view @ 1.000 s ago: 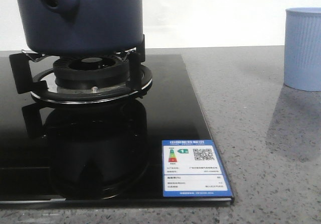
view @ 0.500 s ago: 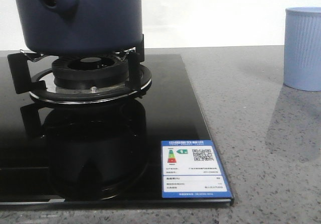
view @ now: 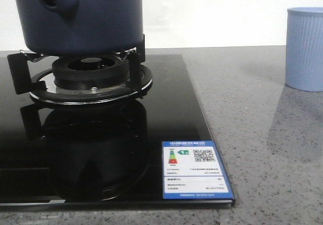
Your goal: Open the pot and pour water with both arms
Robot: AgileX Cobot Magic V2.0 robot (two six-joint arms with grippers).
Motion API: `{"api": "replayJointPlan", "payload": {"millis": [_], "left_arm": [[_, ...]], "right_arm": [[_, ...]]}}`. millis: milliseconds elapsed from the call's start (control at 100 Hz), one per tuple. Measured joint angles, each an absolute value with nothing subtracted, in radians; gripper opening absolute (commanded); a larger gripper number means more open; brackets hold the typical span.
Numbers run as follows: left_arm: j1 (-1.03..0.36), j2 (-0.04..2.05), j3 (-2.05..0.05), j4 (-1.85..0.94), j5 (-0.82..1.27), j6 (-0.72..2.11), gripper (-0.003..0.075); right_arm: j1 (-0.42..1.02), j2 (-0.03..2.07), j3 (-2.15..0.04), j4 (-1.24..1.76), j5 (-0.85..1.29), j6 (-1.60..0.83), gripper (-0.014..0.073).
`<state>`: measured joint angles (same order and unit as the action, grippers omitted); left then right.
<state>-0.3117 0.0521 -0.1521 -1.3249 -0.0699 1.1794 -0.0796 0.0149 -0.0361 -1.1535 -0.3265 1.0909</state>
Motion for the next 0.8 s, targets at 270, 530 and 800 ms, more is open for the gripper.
{"api": "replayJointPlan", "payload": {"millis": [270,530,800], "left_arm": [[-0.312,0.052,-0.152,-1.318,-0.07,1.179,-0.0016],[-0.267,0.052,-0.087,-0.661,-0.043,0.641,-0.0016],[-0.191,-0.003,-0.003,-0.375,0.017,0.341,-0.0016]], "right_arm": [[-0.08,0.015,-0.036,-1.155,-0.329,1.093,-0.0064],[-0.08,0.015,-0.036,-1.155,-0.329,1.093,-0.0064],[-0.08,0.015,-0.036,-1.155,-0.329,1.093,-0.0064]]}}
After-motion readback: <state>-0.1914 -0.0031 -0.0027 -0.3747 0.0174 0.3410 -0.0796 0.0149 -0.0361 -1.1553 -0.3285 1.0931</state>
